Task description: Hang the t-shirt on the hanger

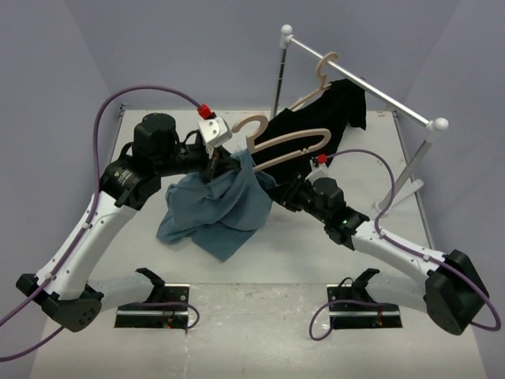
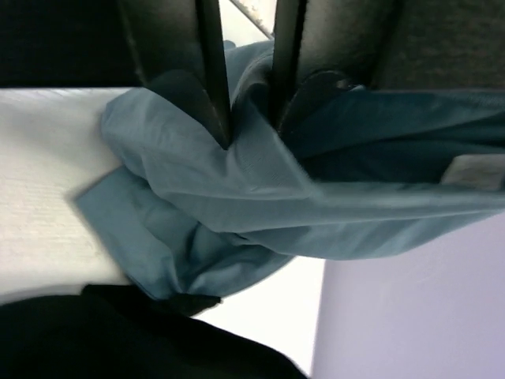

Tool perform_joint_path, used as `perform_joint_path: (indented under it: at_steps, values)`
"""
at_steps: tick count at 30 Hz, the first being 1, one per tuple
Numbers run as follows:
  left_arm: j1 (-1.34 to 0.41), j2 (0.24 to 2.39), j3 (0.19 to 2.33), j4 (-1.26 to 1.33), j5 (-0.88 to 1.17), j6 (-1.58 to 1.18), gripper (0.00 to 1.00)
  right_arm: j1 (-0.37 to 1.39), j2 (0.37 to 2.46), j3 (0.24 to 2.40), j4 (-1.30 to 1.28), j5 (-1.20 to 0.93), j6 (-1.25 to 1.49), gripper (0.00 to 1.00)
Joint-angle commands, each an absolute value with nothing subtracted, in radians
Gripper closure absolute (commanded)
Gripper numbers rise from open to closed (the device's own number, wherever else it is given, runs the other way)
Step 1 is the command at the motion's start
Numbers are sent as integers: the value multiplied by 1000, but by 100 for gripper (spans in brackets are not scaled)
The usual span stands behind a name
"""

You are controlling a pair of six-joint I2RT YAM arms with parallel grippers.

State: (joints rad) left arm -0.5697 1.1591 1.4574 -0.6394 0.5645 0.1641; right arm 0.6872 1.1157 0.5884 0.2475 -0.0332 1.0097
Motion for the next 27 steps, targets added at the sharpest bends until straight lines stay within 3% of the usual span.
perform_joint_path:
  at_steps: [1,5,9,14,23,27]
  values:
    - [-566,1125,1468,-545,547,121,100,695,1089,561,279,122,1040,100]
    - [-565,1110,1482,-567,562,122,100,607,974,598,80,207,959,100]
    - [-565,1069,1483,-590,599,146,100,334,862,711,-112,134,850,100]
    - [-565,992,1420,-579,598,164,100,64,909,942,-314,-56,656,100]
    - [-566,1103,1391,-625,623,180,100,51,988,1316,-640,-207,486,100]
    - [-570,1154,1395,-544,643,127,100,177,1011,1408,-751,-159,471,100]
